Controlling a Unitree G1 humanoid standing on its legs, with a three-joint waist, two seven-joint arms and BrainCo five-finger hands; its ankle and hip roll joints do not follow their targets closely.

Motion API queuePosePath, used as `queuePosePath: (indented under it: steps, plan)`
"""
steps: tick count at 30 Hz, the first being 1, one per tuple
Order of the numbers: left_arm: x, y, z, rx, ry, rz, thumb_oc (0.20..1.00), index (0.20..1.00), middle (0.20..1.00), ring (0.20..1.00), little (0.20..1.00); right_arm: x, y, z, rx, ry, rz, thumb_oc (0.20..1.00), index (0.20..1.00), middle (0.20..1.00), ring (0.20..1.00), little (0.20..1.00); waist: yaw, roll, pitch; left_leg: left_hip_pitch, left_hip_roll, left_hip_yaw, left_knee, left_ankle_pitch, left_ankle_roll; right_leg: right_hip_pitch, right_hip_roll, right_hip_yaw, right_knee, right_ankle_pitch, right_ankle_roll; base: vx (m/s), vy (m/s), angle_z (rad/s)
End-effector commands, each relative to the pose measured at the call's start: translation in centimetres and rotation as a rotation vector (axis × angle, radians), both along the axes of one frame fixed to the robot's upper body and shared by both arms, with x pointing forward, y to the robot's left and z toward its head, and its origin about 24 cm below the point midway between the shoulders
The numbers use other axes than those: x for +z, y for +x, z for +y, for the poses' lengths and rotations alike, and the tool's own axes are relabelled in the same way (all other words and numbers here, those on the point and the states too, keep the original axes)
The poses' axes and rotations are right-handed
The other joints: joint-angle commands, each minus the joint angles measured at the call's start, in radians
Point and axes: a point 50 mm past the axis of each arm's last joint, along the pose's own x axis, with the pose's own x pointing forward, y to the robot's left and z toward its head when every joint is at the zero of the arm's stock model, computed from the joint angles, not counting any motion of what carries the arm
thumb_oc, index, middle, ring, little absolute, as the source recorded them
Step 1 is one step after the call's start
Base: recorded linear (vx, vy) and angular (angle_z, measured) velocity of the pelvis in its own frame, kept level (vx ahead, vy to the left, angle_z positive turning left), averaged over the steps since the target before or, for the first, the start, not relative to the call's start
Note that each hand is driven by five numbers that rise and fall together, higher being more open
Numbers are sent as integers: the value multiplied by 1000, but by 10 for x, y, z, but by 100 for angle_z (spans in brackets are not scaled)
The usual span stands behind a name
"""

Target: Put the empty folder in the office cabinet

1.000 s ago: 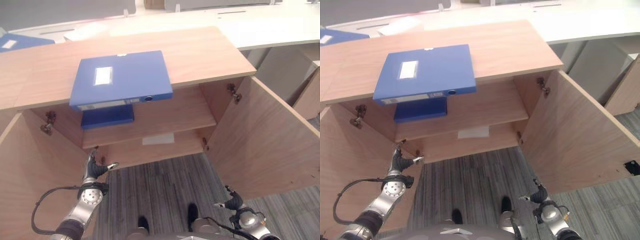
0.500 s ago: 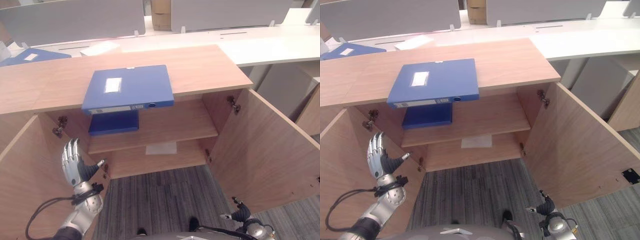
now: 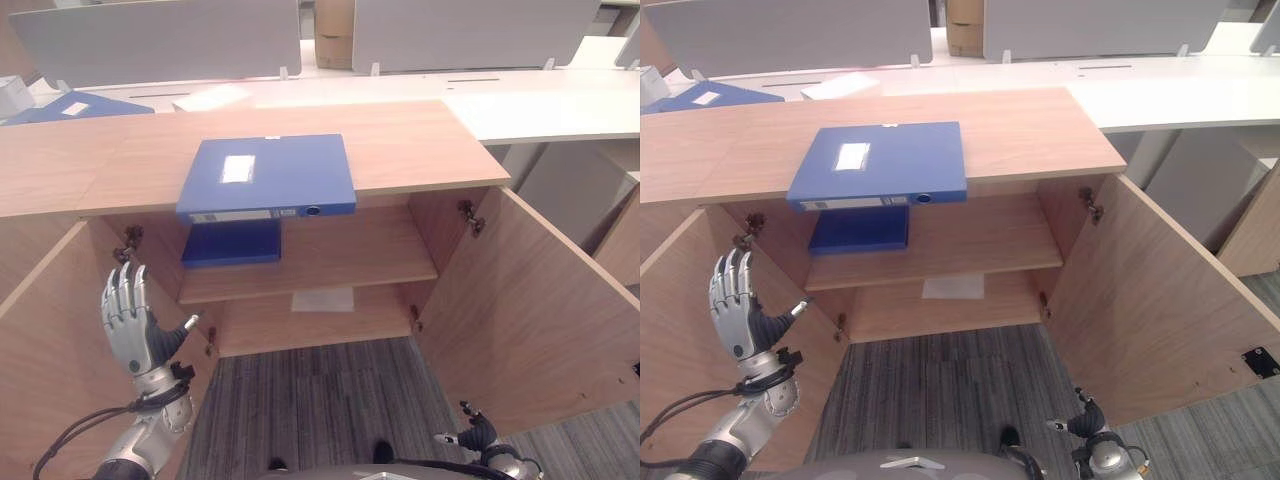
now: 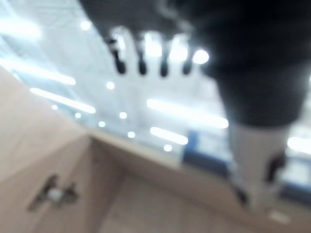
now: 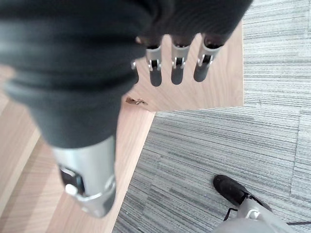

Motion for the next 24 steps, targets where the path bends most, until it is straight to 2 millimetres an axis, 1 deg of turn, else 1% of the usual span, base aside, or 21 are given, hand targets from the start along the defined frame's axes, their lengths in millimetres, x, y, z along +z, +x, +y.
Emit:
queuePosePath:
  steps: [1,2,3,5,6,10,14,16,17,18,23,24]
  plan:
    - [41,31,11,-79,148,-152,1000,1000,1000,1000,1000,7,21,-4,-12,-12,-71,1000,1000,1000,1000,1000,-25,-25,24,6,-51,7,1,-131,16,59,-35,33,4,-103,-9,0,0,0]
    - [46,40,10,-94,169,-158,1000,1000,1000,1000,1000,7,19,-5,-10,-16,-68,1000,1000,1000,1000,1000,-40,-21,19,9,-52,14,1,-134,17,57,-35,42,4,-103,-6,0,0,0]
    - [46,40,10,-94,169,-158,1000,1000,1000,1000,1000,7,19,-5,-10,-16,-68,1000,1000,1000,1000,1000,-40,-21,19,9,-52,14,1,-134,17,57,-35,42,4,-103,-6,17,34,-2]
    - [51,49,10,-106,198,-156,1000,1000,1000,1000,1000,6,16,-5,2,-22,-61,1000,1000,1000,1000,1000,-59,-16,12,15,-53,25,1,-138,19,56,-36,54,4,-103,-2,25,31,-4]
    - [51,49,10,-106,198,-156,1000,1000,1000,1000,1000,6,16,-5,2,-22,-61,1000,1000,1000,1000,1000,-59,-16,12,15,-53,25,1,-138,19,56,-36,54,4,-103,-2,25,28,-8]
    - [52,59,13,-96,219,-132,1000,1000,1000,1000,1000,5,13,-5,25,-32,-50,1000,1000,1000,1000,1000,-83,-12,4,24,-56,39,1,-144,22,54,-37,70,4,-102,2,34,31,-16]
    - [52,65,14,-93,232,-110,1000,1000,1000,1000,1000,4,11,-5,28,-35,-43,1000,1000,1000,1000,1000,-93,-11,2,29,-57,47,1,-147,25,55,-38,75,4,-102,5,18,14,-9]
    - [51,71,17,-82,247,-66,1000,1000,1000,1000,1000,4,8,-6,28,-36,-36,1000,1000,1000,1000,1000,-107,-9,-2,33,-60,55,1,-150,28,53,-39,83,4,-99,8,28,25,-4]
    - [51,71,17,-82,247,-66,1000,1000,1000,1000,1000,4,8,-6,28,-36,-36,1000,1000,1000,1000,1000,-107,-9,-2,33,-60,55,1,-150,28,53,-39,83,4,-99,8,38,44,-7]
    - [49,77,21,-70,264,-15,1000,1000,1000,1000,1000,4,7,-8,31,-41,-32,1000,1000,1000,1000,1000,-121,-6,-5,36,-61,64,1,-152,30,51,-38,93,4,-98,10,30,37,-7]
    - [49,81,29,-48,295,25,1000,1000,1000,1000,1000,4,6,-11,23,-45,-26,1000,1000,1000,1000,1000,-134,-3,-7,42,-63,75,1,-154,31,50,-38,102,4,-97,12,28,32,-11]
    - [49,83,35,-25,302,45,1000,1000,1000,1000,1000,3,5,-13,20,-48,-22,1000,1000,1000,1000,1000,-141,0,-8,45,-64,81,1,-156,33,49,-37,108,4,-96,13,31,39,-10]
